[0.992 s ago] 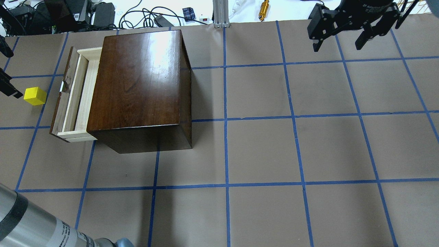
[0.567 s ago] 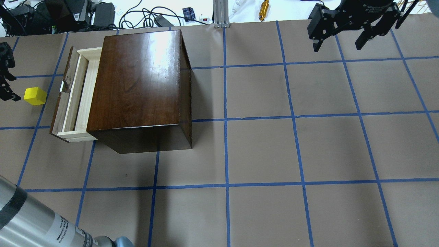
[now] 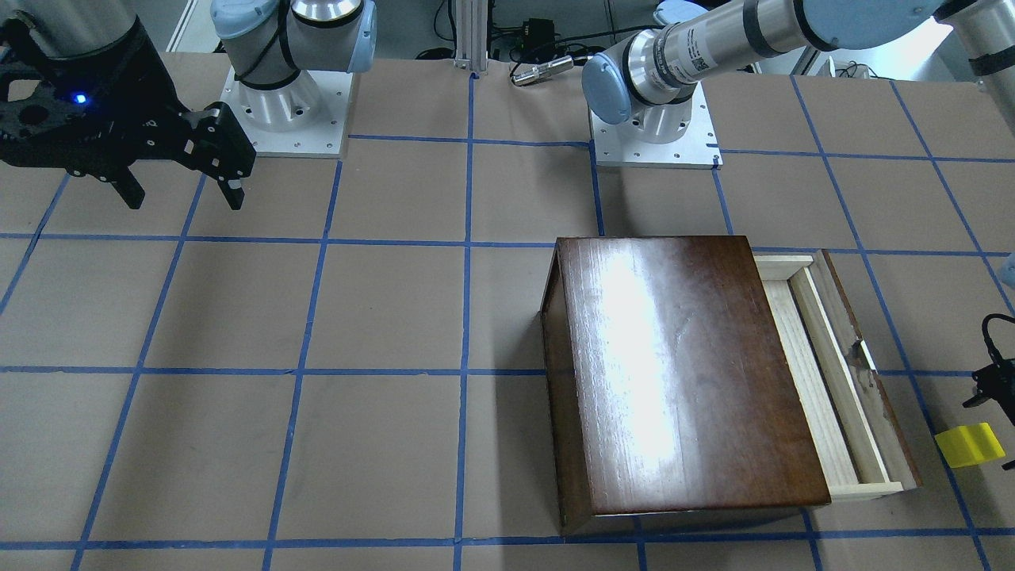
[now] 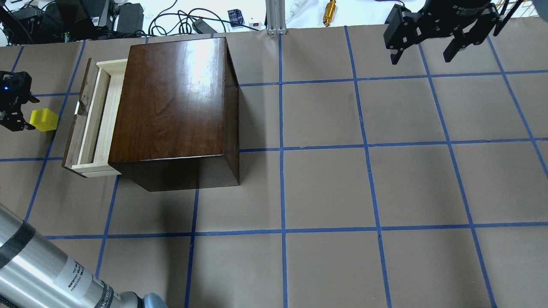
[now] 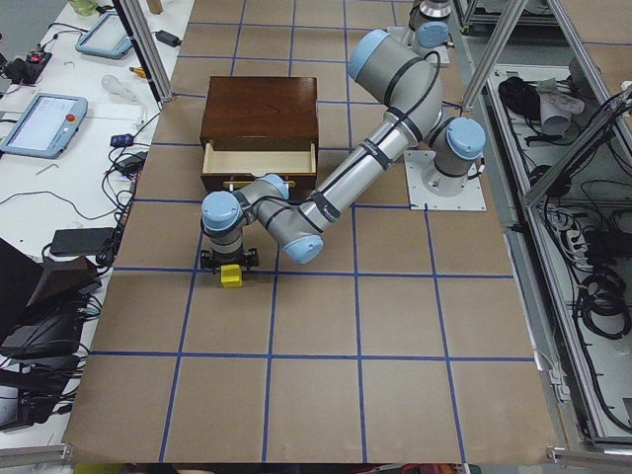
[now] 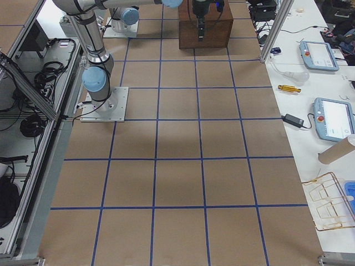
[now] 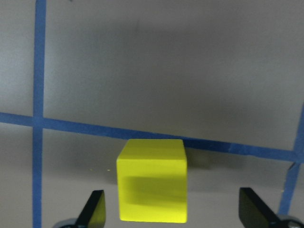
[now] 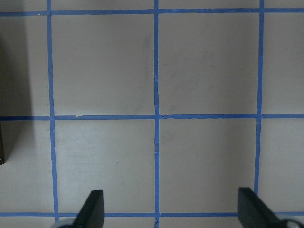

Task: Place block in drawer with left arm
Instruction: 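Lower the left gripper and grasp the yellow cube, then lift the yellow cube and carry it over the open drawer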

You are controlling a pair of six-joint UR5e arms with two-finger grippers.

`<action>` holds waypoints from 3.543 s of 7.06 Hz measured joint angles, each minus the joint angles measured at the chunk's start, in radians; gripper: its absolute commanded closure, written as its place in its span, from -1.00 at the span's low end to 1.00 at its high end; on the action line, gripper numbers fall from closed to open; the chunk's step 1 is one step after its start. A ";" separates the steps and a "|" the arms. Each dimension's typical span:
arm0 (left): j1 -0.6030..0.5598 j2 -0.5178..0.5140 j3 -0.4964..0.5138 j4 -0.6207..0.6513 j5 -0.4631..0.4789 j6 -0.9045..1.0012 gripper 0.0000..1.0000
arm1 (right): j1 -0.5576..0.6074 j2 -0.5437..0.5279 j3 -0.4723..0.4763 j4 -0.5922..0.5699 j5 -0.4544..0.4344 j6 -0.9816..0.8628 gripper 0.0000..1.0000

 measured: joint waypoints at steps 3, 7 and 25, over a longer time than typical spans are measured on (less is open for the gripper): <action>0.000 -0.029 0.014 0.010 -0.010 0.008 -0.97 | 0.000 0.000 0.000 0.000 0.000 0.000 -1.00; 0.000 -0.059 0.017 0.009 -0.013 0.007 -0.97 | 0.000 0.000 0.000 0.000 -0.001 0.000 -1.00; -0.206 0.290 0.012 -0.460 -0.031 -0.251 1.00 | 0.000 0.000 0.000 0.000 0.000 0.001 -1.00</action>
